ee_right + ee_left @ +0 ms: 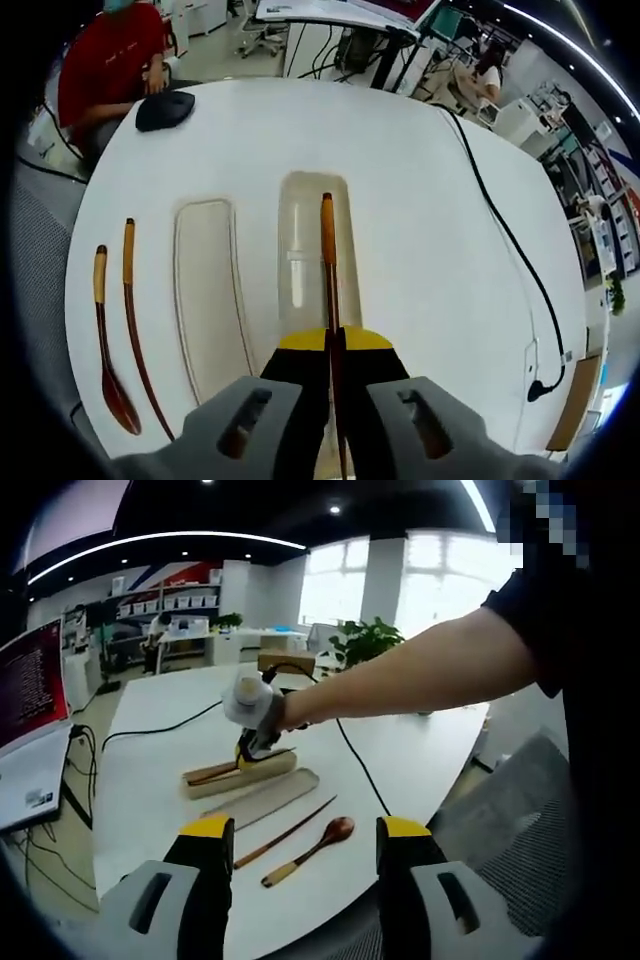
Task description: Arrange the utensils inside the cutlery case until each visible utensil rests in its matching compartment.
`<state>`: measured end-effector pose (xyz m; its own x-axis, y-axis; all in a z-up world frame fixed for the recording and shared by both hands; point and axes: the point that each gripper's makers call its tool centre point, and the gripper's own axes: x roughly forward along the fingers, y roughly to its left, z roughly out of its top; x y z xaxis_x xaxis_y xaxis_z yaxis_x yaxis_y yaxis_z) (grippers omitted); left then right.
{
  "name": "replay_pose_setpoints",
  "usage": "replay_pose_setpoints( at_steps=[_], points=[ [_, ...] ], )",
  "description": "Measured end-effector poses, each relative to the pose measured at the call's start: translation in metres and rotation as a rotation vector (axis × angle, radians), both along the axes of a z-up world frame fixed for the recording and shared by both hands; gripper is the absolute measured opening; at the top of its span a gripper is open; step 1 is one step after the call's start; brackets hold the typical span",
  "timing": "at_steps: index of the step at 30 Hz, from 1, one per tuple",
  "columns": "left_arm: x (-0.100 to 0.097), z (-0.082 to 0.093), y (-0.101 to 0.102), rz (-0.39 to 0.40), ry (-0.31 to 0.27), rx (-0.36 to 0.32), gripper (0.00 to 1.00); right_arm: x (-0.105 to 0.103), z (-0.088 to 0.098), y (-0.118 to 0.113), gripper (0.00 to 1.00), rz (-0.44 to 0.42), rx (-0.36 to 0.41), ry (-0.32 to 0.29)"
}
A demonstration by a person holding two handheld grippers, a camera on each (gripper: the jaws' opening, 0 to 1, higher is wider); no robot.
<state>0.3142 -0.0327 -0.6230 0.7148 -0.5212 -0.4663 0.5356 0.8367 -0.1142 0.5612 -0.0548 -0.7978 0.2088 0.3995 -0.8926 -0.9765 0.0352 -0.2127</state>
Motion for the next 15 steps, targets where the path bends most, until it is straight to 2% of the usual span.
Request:
replay_pose_setpoints(
  at_steps=[3,4,11,15],
  points=[
    [0.0002,-0.001,-0.0007,-0.001,0.014,-0.02,0.59,0.0003,-0.0054,-0.0009,0.0,0.012,-0.008,-0.007],
    [0.0,-0.0011,-0.001,-0.001,0.017,-0.026,0.59,0.0024,-0.0025,0.003,0.0,0.0,0.03,-0.009],
    [0.0004,-0.001,0.0008,0.009,0.022,-0.035,0.58,0.0044,-0.002,0.0032,0.0,0.002,0.014,-0.004],
    [-0.0003,-0.0018,0.0019,0.007,0.018,-0.017,0.58,0.0051,-0.0023,0.0034,0.0,0.011,0.013,-0.008]
  ],
)
